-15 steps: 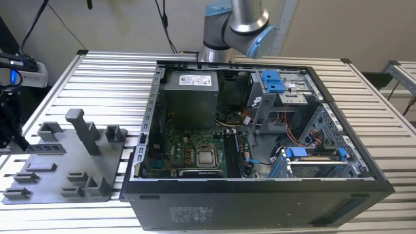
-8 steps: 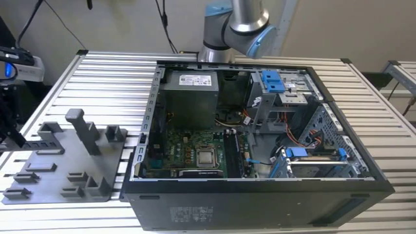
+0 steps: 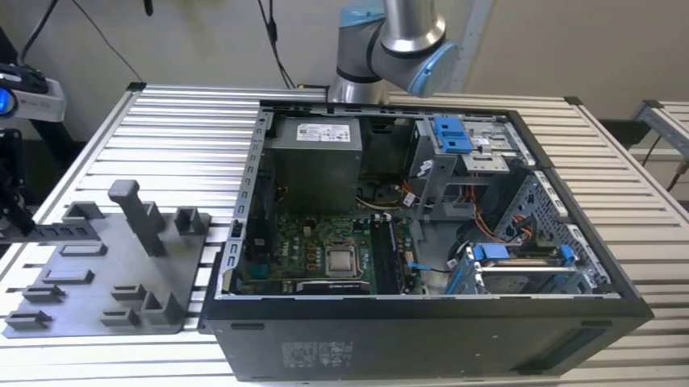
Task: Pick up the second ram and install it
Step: 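Pick up the second ram and move it above second insertion slot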
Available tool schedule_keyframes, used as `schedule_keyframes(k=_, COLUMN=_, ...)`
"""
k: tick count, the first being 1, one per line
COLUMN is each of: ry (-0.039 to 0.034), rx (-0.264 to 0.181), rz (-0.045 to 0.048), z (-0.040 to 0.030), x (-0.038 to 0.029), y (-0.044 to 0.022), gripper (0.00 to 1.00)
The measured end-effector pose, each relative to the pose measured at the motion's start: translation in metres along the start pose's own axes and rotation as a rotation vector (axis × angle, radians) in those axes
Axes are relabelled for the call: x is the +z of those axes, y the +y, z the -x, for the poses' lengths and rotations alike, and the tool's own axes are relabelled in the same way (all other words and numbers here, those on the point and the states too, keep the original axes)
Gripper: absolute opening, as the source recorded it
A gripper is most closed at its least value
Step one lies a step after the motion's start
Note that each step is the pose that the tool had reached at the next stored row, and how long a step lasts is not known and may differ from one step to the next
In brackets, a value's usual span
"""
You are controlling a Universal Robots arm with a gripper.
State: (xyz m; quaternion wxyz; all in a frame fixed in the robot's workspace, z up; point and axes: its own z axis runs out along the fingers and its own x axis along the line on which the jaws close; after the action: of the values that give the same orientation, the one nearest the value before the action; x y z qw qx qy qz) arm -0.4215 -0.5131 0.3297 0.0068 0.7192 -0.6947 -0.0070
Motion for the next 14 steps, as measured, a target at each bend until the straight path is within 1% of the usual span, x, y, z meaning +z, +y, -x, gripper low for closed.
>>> schedule_keyframes(k=14, ry=0.0, rx=0.0, rz=0.0, z=0.0, x=-0.0226, y=0.0004, gripper=0.14)
